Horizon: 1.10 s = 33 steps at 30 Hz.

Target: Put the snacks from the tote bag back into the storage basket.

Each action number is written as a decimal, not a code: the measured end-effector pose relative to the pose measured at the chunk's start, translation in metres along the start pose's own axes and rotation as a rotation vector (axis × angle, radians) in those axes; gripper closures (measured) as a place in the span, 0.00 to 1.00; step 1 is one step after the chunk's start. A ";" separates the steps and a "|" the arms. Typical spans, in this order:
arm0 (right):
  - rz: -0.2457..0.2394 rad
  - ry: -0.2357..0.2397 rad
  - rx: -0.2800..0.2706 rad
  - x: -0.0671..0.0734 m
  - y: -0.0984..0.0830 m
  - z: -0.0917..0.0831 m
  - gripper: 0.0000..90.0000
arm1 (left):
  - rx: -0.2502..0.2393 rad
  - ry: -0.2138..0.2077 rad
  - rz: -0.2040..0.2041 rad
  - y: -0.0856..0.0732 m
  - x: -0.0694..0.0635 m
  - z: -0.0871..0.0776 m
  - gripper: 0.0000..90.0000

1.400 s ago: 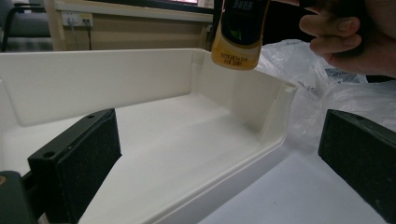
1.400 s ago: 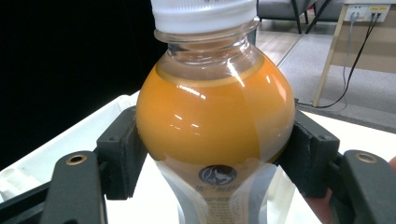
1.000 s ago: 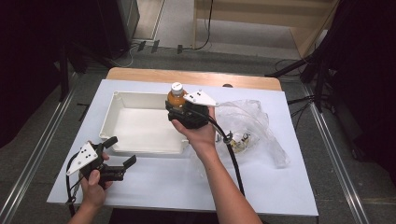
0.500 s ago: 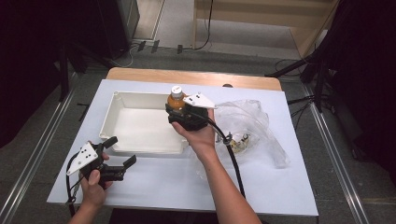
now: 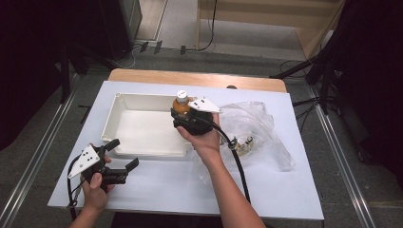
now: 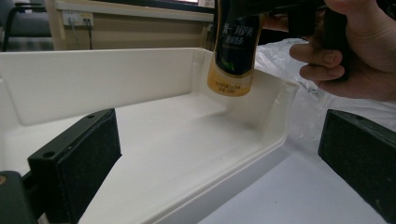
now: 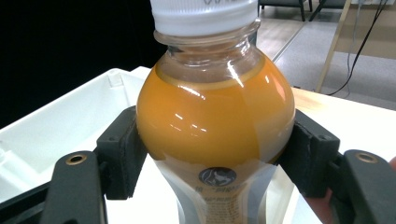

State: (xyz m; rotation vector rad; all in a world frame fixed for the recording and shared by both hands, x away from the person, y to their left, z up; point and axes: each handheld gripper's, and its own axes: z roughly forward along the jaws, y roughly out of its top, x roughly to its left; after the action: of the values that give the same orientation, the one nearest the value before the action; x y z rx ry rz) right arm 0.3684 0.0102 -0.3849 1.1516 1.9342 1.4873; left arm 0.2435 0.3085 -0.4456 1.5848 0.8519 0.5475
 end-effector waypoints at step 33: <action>0.008 -0.008 0.051 -0.006 -0.026 0.009 0.35 | -0.002 0.004 -0.003 0.000 0.001 -0.001 0.00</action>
State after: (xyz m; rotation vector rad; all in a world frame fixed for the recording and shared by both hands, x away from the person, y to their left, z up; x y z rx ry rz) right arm 0.3698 0.0082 -0.4130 1.1868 1.9747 1.4437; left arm 0.2430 0.3103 -0.4458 1.5809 0.8559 0.5494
